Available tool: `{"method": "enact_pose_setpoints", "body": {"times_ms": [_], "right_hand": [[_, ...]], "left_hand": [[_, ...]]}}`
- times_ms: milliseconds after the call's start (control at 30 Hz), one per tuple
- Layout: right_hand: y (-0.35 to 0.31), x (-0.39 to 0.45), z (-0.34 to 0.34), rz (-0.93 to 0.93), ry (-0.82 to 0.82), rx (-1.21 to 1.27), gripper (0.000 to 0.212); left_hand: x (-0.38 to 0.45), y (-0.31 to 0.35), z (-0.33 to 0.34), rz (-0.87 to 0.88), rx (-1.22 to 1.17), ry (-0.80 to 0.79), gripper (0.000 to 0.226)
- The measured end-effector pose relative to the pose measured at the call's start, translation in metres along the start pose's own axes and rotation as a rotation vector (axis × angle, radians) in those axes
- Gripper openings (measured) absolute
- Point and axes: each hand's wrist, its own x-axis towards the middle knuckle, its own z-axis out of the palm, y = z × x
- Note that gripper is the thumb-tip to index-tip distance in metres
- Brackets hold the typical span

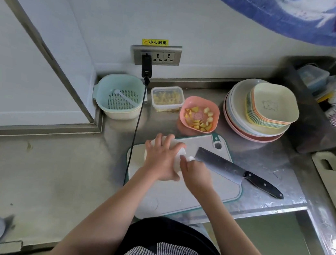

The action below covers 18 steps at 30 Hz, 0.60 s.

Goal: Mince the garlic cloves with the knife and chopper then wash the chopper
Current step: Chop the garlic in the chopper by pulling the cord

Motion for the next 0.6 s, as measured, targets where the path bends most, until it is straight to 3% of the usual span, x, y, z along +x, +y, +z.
{"method": "enact_pose_setpoints", "body": {"times_ms": [167,433,600], "right_hand": [[0.014,-0.001,0.000,0.008,0.016,-0.063,0.053],[0.072,0.011,-0.006,0.314,0.145,-0.008,0.060],[0.141,-0.008,-0.025,0.554,0.207,0.103,0.060]], "left_hand": [[0.001,0.000,0.000,-0.002,-0.007,-0.009,0.095],[0.000,-0.001,-0.002,-0.002,-0.019,-0.020,0.098],[-0.001,-0.002,-0.001,0.007,-0.018,-0.014,0.097]]}}
